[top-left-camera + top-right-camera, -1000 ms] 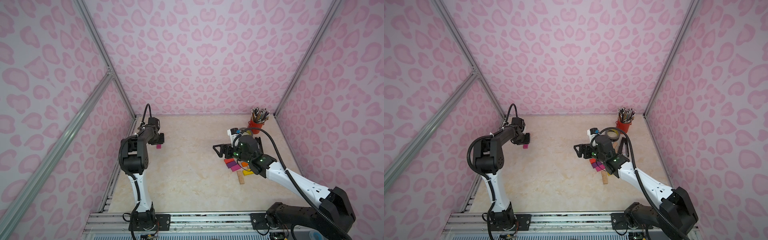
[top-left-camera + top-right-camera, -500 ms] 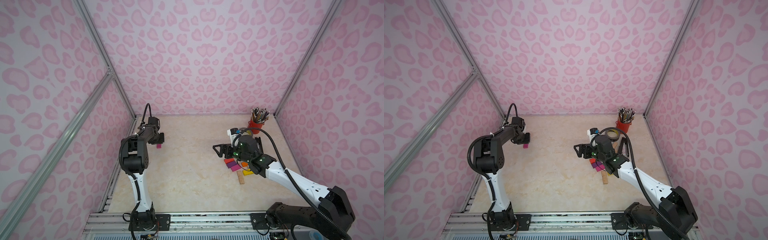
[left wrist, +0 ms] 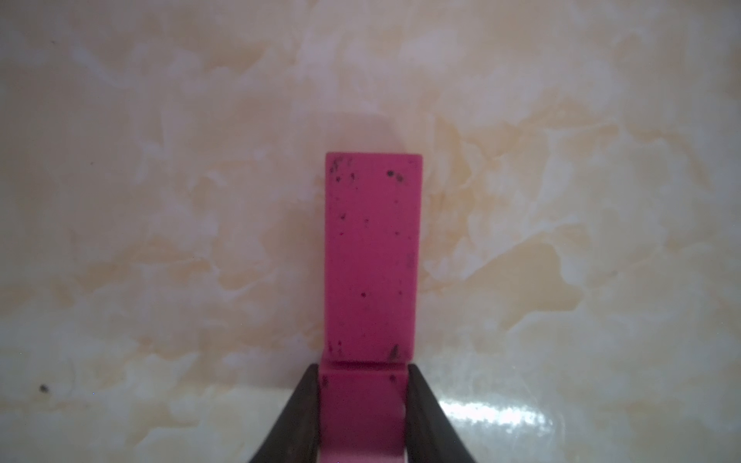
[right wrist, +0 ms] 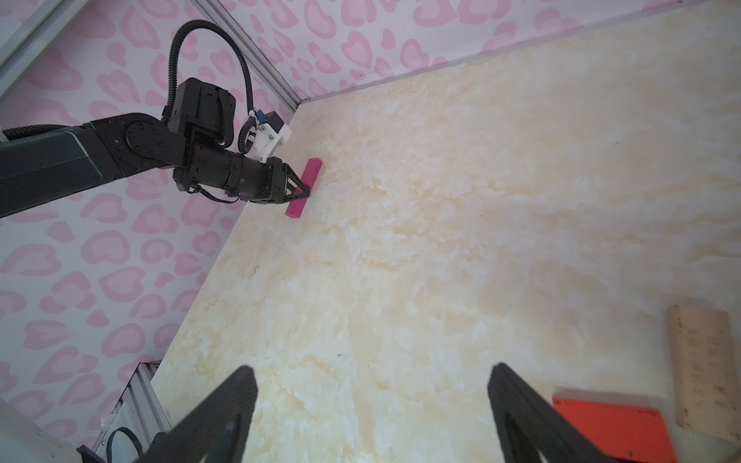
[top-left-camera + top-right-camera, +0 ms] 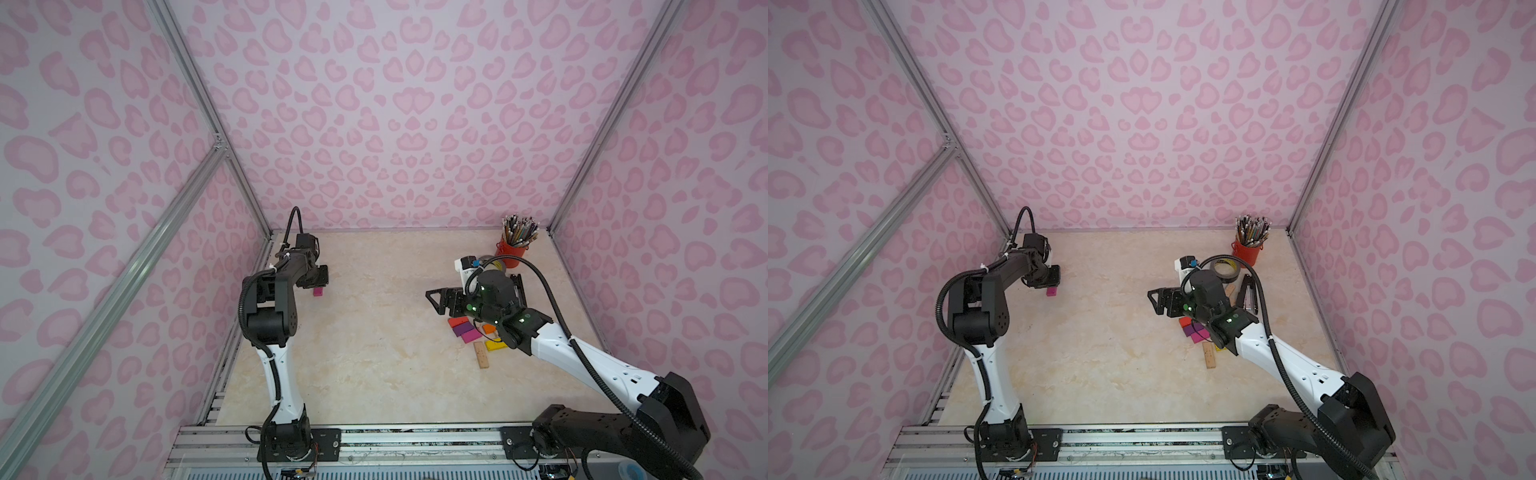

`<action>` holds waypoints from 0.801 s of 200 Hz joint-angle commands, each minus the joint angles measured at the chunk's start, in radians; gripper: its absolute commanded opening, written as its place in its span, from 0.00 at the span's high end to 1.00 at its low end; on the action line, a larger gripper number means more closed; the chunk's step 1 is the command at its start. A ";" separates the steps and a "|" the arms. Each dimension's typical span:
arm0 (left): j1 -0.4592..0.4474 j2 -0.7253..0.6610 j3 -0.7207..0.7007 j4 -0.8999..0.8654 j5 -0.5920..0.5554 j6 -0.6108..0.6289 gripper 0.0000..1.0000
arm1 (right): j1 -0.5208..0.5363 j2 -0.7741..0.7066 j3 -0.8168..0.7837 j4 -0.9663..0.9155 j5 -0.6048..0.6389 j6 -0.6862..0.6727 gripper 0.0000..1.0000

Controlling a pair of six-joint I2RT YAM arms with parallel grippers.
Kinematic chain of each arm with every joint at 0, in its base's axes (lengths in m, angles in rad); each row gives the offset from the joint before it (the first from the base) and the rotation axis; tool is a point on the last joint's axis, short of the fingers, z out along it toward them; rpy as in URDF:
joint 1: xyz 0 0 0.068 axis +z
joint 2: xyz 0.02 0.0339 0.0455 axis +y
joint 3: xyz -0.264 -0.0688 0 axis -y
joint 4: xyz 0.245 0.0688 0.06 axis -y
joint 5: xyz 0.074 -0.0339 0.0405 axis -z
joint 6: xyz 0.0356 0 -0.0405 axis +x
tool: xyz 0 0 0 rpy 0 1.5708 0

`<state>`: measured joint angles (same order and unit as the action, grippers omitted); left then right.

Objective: Assemble the letter k with building blocks
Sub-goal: Assemble the building block at the center of the board.

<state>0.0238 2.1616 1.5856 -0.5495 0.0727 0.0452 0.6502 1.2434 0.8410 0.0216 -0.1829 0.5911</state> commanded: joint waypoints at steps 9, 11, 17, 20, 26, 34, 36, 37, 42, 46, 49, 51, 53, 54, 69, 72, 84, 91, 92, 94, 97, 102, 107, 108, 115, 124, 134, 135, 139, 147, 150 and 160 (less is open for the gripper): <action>0.002 0.011 0.005 -0.006 0.003 0.005 0.64 | 0.000 0.003 -0.005 0.013 0.000 0.006 0.09; 0.002 0.012 0.005 -0.006 0.003 0.006 0.64 | 0.000 0.002 -0.005 0.014 0.000 0.006 0.09; 0.002 0.012 0.006 -0.004 0.003 0.005 0.63 | 0.000 0.003 -0.005 0.014 0.000 0.007 0.09; 0.002 0.012 0.007 -0.006 0.002 0.005 0.63 | 0.000 0.001 -0.005 0.013 0.000 0.007 0.09; 0.002 0.014 0.008 -0.006 0.001 0.005 0.63 | 0.000 0.001 -0.005 0.014 0.000 0.007 0.09; 0.002 0.015 0.011 -0.007 -0.001 0.004 0.63 | 0.001 0.001 -0.005 0.013 -0.001 0.007 0.09; 0.001 0.015 0.011 -0.008 0.000 0.004 0.63 | 0.000 0.001 -0.005 0.013 -0.001 0.007 0.09; 0.002 0.015 0.011 -0.008 0.000 0.004 0.63 | 0.000 0.001 -0.005 0.013 -0.001 0.006 0.09; 0.002 0.016 0.012 -0.009 -0.001 0.005 0.63 | 0.001 -0.001 -0.005 0.013 -0.001 0.006 0.09; 0.002 0.016 0.013 -0.009 -0.001 0.004 0.63 | 0.001 -0.001 -0.004 0.013 -0.001 0.006 0.09; 0.002 0.016 0.013 -0.009 -0.001 0.005 0.63 | 0.000 0.000 -0.005 0.012 0.000 0.006 0.09; 0.002 0.017 0.013 -0.009 -0.001 0.005 0.63 | -0.001 -0.001 -0.005 0.012 0.000 0.006 0.09; 0.002 0.017 0.013 -0.009 -0.001 0.005 0.62 | -0.001 0.000 -0.005 0.012 0.000 0.006 0.09; 0.002 0.017 0.013 -0.009 -0.001 0.005 0.62 | 0.000 -0.001 -0.005 0.012 0.000 0.006 0.09; 0.001 0.017 0.012 -0.009 0.001 0.005 0.61 | 0.000 -0.001 -0.005 0.013 0.000 0.007 0.09; 0.002 0.017 0.012 -0.010 0.000 0.004 0.61 | -0.001 -0.001 -0.004 0.012 0.000 0.007 0.09; 0.002 0.012 0.010 -0.009 -0.001 0.004 0.58 | -0.001 -0.001 -0.005 0.012 0.000 0.010 0.09; 0.002 0.007 0.007 -0.007 0.001 0.002 0.56 | -0.001 -0.002 -0.005 0.012 0.000 0.012 0.09; 0.002 0.006 0.007 -0.007 0.001 0.002 0.56 | -0.001 -0.002 -0.005 0.012 0.000 0.012 0.09; 0.002 0.005 0.007 -0.007 0.001 0.001 0.55 | -0.001 -0.002 -0.005 0.012 0.002 0.012 0.09; 0.002 0.003 0.005 -0.006 0.001 0.000 0.54 | -0.001 -0.002 -0.005 0.012 0.002 0.013 0.09; 0.002 -0.002 0.003 -0.005 0.001 -0.001 0.53 | -0.001 -0.004 -0.005 0.012 0.002 0.013 0.09; 0.002 -0.008 0.000 -0.003 0.001 -0.003 0.51 | -0.001 -0.004 -0.005 0.012 0.002 0.013 0.09; 0.002 -0.010 -0.001 -0.002 0.001 -0.003 0.51 | -0.001 -0.004 -0.005 0.012 0.002 0.013 0.09; 0.002 -0.020 -0.005 0.000 0.002 -0.005 0.48 | -0.001 -0.006 -0.005 0.012 0.004 0.016 0.09; 0.001 -0.034 -0.011 0.003 0.003 -0.010 0.45 | -0.001 -0.010 -0.006 0.012 0.007 0.019 0.09; -0.001 -0.055 -0.020 0.008 0.006 -0.017 0.42 | -0.002 -0.014 -0.006 0.011 0.014 0.022 0.09; -0.001 -0.056 -0.020 0.008 0.006 -0.019 0.41 | -0.002 -0.014 -0.007 0.011 0.015 0.022 0.09; -0.002 -0.067 -0.024 0.009 0.006 -0.023 0.40 | -0.004 -0.017 -0.009 0.010 0.020 0.023 0.09; -0.005 -0.089 -0.032 0.011 0.007 -0.030 0.37 | -0.008 -0.019 -0.009 0.007 0.032 0.027 0.09; -0.008 -0.097 -0.035 0.011 0.006 -0.033 0.36 | -0.010 -0.021 -0.010 0.004 0.036 0.028 0.09; -0.014 -0.130 -0.044 0.010 0.003 -0.047 0.34 | -0.021 -0.025 -0.010 -0.012 0.055 0.034 0.09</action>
<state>0.0219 2.0983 1.5589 -0.5449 0.0761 0.0330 0.6453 1.2266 0.8391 0.0208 -0.1787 0.6102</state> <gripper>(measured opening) 0.642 0.910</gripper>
